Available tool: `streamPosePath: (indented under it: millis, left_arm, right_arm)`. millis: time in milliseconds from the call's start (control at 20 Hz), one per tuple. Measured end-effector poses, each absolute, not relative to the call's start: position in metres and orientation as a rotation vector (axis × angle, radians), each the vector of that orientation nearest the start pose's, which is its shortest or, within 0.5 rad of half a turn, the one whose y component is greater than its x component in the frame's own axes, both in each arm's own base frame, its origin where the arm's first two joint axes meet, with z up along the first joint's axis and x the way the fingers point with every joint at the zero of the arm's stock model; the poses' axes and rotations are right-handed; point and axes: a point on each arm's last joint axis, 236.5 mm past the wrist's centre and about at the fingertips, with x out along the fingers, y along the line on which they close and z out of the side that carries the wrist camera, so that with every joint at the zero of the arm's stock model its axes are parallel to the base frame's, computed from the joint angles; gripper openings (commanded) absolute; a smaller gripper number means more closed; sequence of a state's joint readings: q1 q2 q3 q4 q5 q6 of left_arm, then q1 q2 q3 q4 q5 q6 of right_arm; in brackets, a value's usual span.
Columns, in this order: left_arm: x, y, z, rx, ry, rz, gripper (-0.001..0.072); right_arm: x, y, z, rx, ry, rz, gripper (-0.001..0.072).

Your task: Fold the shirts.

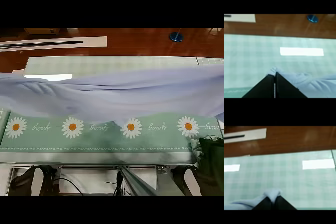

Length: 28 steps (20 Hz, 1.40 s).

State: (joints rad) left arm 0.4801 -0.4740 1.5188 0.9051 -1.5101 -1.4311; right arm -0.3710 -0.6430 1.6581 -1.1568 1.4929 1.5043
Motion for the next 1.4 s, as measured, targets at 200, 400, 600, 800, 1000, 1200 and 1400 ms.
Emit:
streamPosePath:
  millis: [200, 400, 600, 800, 1000, 1200, 1400]
  left_arm:
    - [0.163, -0.074, 0.432, -0.097, 0.150, -0.159, 0.0022]
    - [0.131, -0.083, 0.499, -0.038, -0.101, -0.130, 0.0021]
    - [0.104, -0.080, 0.526, 0.034, -0.197, -0.054, 0.0022]
    - [0.099, -0.066, 0.510, 0.114, -0.113, 0.026, 0.0022]
    - [0.127, -0.046, 0.450, 0.104, 0.183, 0.037, 0.0022]
    - [0.164, -0.025, 0.375, -0.002, 0.513, -0.006, 0.0022]
    - [0.209, -0.008, 0.297, -0.162, 0.746, -0.065, 0.0022]
  right_arm:
    - [0.205, 0.018, 0.440, 0.093, 0.219, 0.022, 0.0031]
    - [0.180, 0.024, 0.487, 0.050, 0.064, 0.009, 0.0030]
    - [0.163, 0.031, 0.492, 0.033, 0.060, 0.009, 0.0030]
    - [0.164, 0.026, 0.452, 0.037, 0.245, 0.001, 0.0030]
    - [0.189, 0.022, 0.393, 0.077, 0.536, 0.059, 0.0030]
    - [0.243, 0.015, 0.327, 0.149, 0.822, 0.123, 0.0031]
    - [0.302, 0.011, 0.253, 0.243, 1.087, 0.199, 0.0031]
